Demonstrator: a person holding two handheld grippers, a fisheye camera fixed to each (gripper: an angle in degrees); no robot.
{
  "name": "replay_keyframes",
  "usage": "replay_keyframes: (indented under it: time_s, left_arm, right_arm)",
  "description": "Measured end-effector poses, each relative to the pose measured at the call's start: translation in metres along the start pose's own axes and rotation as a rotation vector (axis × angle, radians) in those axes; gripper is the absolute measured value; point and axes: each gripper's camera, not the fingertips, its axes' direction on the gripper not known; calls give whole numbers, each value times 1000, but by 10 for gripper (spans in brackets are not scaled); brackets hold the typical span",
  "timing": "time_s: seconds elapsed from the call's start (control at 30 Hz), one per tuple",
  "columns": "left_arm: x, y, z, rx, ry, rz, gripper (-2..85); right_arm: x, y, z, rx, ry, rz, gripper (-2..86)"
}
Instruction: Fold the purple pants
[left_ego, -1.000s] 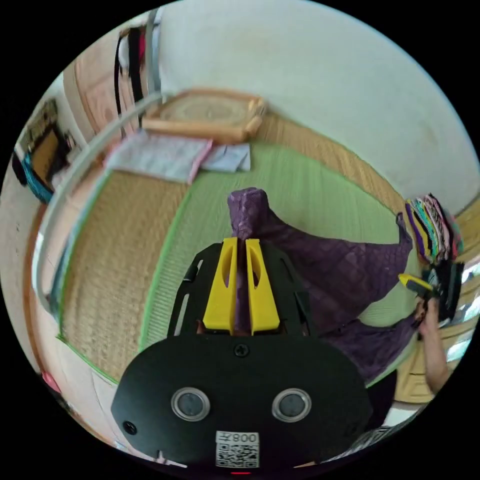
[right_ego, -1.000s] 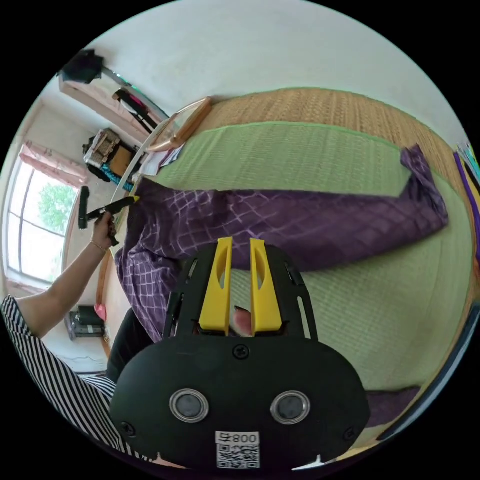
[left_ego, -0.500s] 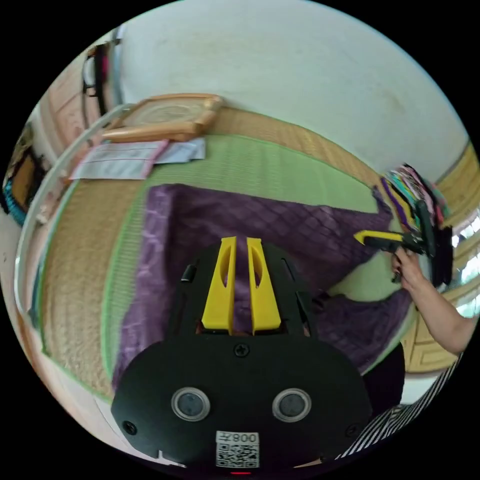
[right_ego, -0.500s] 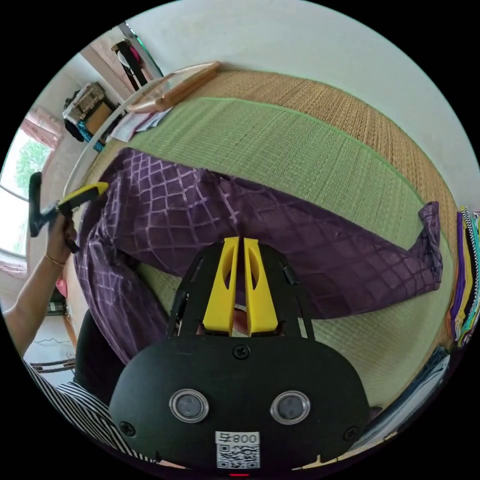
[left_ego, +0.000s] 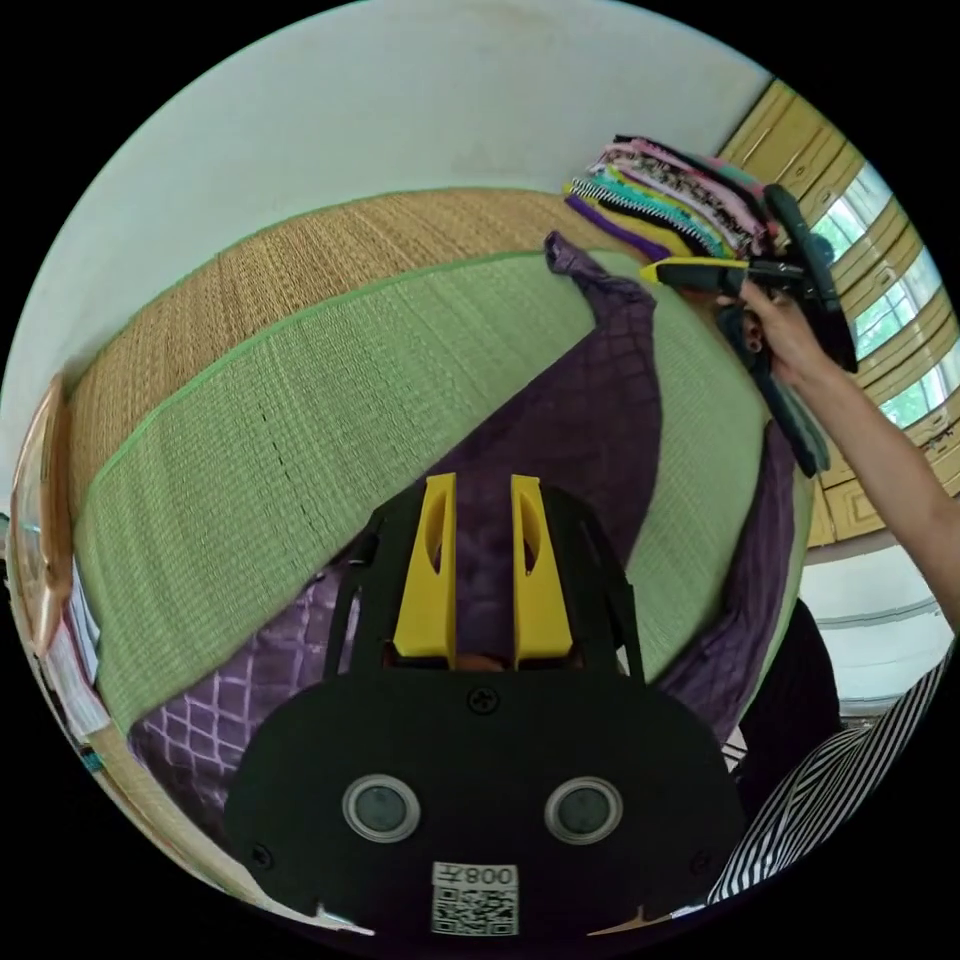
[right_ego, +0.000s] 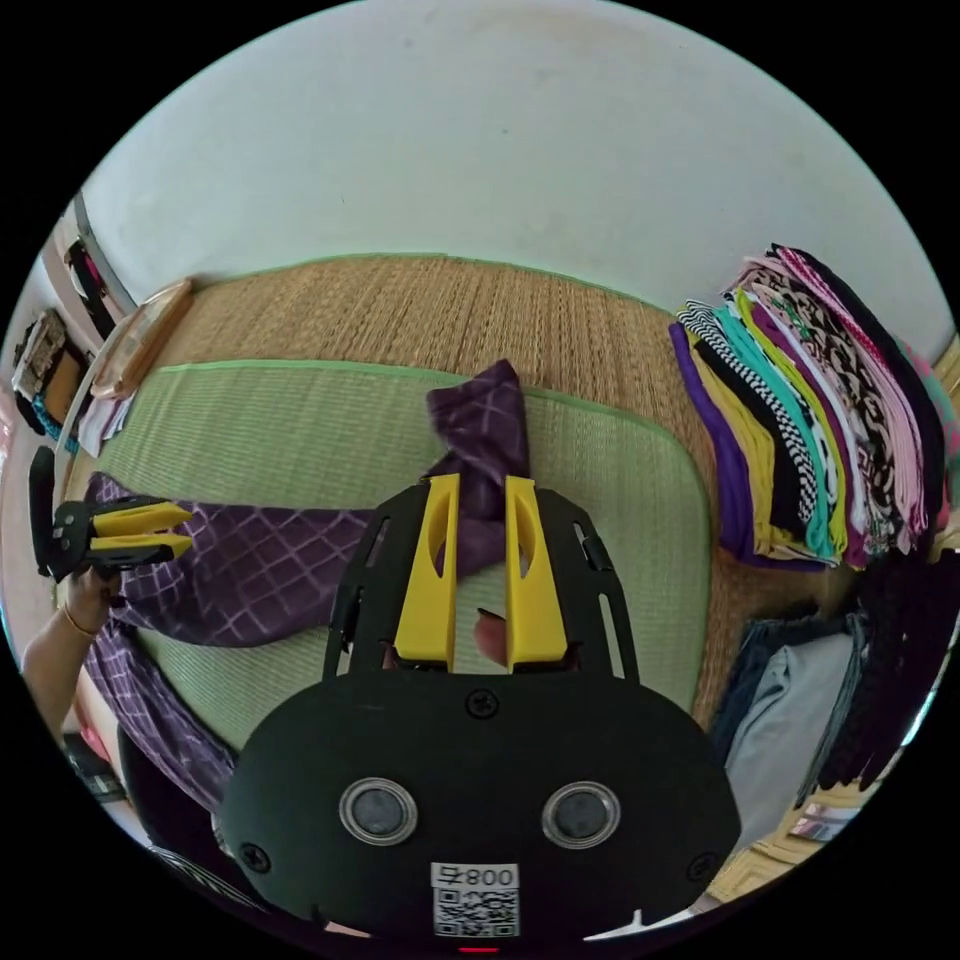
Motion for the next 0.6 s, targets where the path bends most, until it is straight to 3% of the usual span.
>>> replay_keyframes:
  time_s: [0.17, 0.4, 0.6]
  left_arm:
    - [-2, -10, 7, -2, -27, 21, 54]
    - [-6, -9, 2, 37, 23, 6, 20]
    - [-13, 15, -37, 167, 136, -9, 15]
  right_arm:
    - [7, -14, 73, -68, 53, -85, 73]
    - [78, -3, 119, -70, -5, -1, 7]
    - [201, 52, 94, 103, -403, 192, -1]
